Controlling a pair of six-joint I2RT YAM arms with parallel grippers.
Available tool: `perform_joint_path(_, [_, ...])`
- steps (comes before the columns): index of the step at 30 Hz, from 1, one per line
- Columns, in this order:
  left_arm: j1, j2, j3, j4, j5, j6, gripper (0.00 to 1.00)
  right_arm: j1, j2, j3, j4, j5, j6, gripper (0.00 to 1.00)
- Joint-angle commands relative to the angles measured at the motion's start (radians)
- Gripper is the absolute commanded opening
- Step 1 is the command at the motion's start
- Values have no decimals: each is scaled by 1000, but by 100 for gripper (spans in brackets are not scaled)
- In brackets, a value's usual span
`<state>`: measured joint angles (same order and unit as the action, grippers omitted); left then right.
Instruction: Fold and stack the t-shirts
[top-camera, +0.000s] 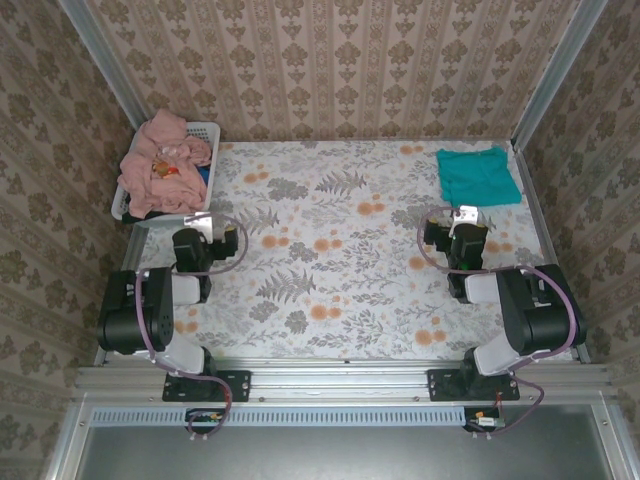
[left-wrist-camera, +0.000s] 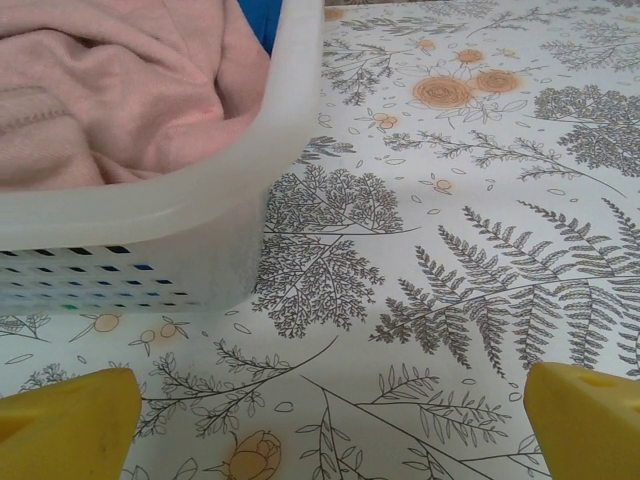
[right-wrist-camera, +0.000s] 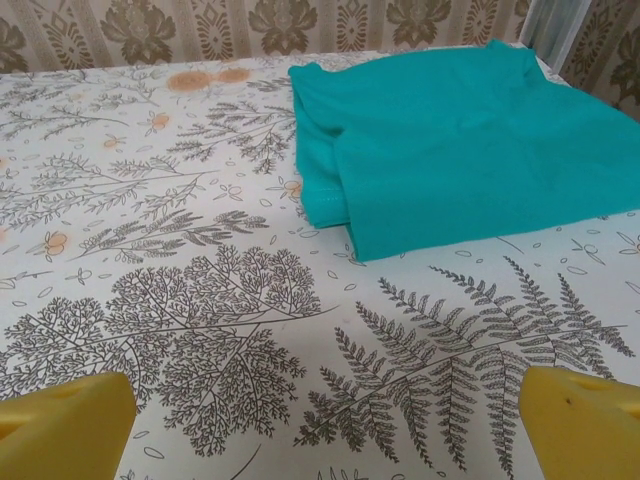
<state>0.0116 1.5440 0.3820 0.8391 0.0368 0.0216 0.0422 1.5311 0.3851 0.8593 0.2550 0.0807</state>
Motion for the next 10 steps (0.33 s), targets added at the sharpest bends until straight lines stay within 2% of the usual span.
perform_joint_path(1, [-8,-6,18,28,-10,21,100,2,-2,0,40,-9,-10,100])
perform_joint_path(10, [-7,-4,19,27,-11,21,100,1,-2,2,34,-32,-16,100])
